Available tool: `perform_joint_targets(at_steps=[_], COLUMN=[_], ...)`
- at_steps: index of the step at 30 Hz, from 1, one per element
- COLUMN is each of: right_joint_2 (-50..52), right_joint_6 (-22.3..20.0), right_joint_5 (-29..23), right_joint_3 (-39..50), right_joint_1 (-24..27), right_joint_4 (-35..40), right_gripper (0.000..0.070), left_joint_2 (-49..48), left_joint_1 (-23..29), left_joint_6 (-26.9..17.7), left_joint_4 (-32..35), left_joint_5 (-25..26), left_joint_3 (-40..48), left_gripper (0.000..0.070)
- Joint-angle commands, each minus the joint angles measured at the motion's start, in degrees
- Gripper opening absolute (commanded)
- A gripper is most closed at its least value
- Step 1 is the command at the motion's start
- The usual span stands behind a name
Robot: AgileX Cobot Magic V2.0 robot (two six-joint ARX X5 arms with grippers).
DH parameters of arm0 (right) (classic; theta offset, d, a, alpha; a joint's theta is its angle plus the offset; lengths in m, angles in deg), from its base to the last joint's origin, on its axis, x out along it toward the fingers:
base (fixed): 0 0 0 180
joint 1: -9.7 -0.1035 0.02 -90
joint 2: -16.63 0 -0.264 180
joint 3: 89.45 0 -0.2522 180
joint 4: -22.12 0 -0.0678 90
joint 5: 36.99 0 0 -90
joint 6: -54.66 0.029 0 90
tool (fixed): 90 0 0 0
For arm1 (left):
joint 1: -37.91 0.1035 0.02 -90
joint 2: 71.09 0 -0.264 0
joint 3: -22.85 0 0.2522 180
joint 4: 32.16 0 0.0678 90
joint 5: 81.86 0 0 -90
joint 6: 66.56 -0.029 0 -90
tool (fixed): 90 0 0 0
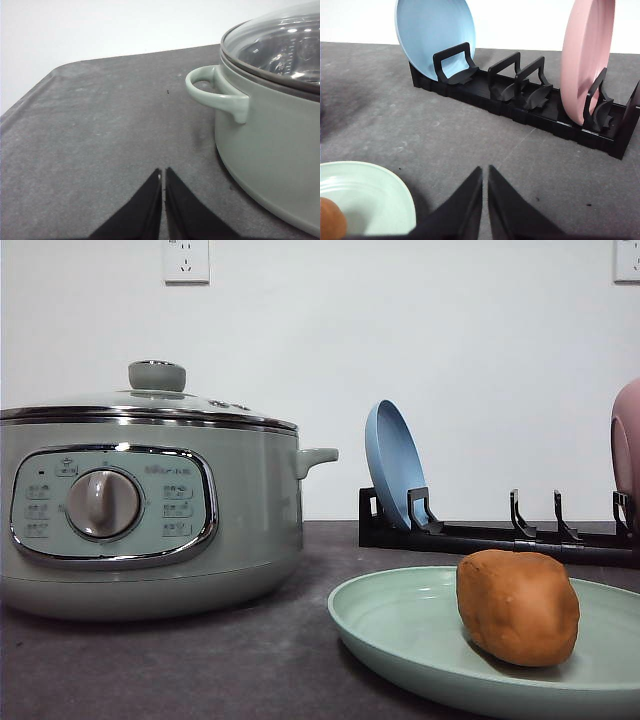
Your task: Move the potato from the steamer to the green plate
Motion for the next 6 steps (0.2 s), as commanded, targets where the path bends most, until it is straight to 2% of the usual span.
perform_joint_targets(at_steps=[1,6], right_joint_2=[0.15,0.15], right_joint_6=[0.57,0.57], right_joint_5=[0.00,0.00], right_joint_3=[0.26,0.26], right_joint_1=[-0.02,-0.02], right_joint_4=[0.35,0.37], right_gripper=[0.0008,0.0008], left_joint_2=[-0.11,-0.11], left_joint_1=[0.15,0.15], left_joint_6=[0.17,0.17], left_joint_4=[-0.37,-0.37], left_joint_5=[0.04,0.04], left_joint_3=[1.16,1.16], left_gripper=[0.0004,0.0004])
